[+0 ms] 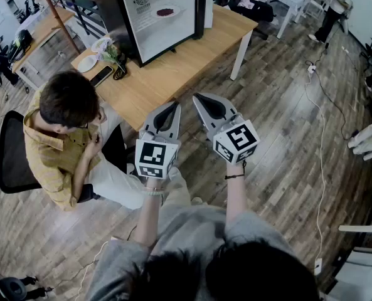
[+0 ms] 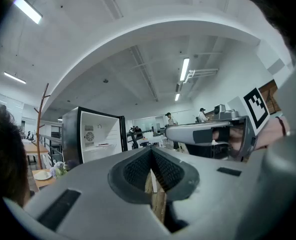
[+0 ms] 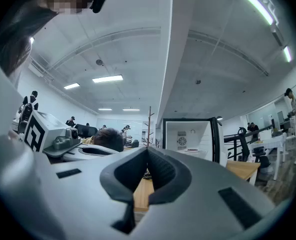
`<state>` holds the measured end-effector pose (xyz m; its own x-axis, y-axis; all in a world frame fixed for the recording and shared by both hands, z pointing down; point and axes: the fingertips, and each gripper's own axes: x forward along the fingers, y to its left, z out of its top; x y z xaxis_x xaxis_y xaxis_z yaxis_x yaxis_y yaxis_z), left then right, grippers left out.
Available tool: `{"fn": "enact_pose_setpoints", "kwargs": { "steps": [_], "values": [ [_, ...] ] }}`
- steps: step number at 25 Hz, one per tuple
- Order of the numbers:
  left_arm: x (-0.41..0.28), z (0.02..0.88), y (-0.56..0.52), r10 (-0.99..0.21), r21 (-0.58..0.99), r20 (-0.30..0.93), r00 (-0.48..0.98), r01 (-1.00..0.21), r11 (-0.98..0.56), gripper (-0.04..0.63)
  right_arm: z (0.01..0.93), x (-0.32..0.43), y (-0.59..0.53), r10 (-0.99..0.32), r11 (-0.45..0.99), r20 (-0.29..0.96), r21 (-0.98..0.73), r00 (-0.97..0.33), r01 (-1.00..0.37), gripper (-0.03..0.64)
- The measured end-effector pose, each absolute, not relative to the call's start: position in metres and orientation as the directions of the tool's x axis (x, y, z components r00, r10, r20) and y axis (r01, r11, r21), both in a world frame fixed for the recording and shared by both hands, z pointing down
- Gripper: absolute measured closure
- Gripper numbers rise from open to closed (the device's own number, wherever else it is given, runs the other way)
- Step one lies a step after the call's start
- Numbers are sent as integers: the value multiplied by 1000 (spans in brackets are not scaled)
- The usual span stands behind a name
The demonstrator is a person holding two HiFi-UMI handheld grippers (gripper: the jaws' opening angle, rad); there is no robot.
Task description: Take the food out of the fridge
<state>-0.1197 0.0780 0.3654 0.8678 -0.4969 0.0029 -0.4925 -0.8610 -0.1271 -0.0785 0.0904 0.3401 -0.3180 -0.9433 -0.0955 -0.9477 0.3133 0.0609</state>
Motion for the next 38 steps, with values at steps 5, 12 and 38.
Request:
{"fn": "enact_pose_setpoints", "kwargs": {
  "steps": [5,12,38],
  "values": [
    [-116,365,87,-504,-121,5,863,-500,-857,588,340,-71,98,-941,319,-106,31,-320,-947,607],
    [-119,373,81,-531,-120,24,847,-525,-843,588,350,-74,87,-935,341,-98,8,-340,-940,607],
    [-36,367,-39,-545,-121,12,838,-540,-833,588,355,-1,-31,-918,393,-59,-24,-391,-919,607]
  ]
}}
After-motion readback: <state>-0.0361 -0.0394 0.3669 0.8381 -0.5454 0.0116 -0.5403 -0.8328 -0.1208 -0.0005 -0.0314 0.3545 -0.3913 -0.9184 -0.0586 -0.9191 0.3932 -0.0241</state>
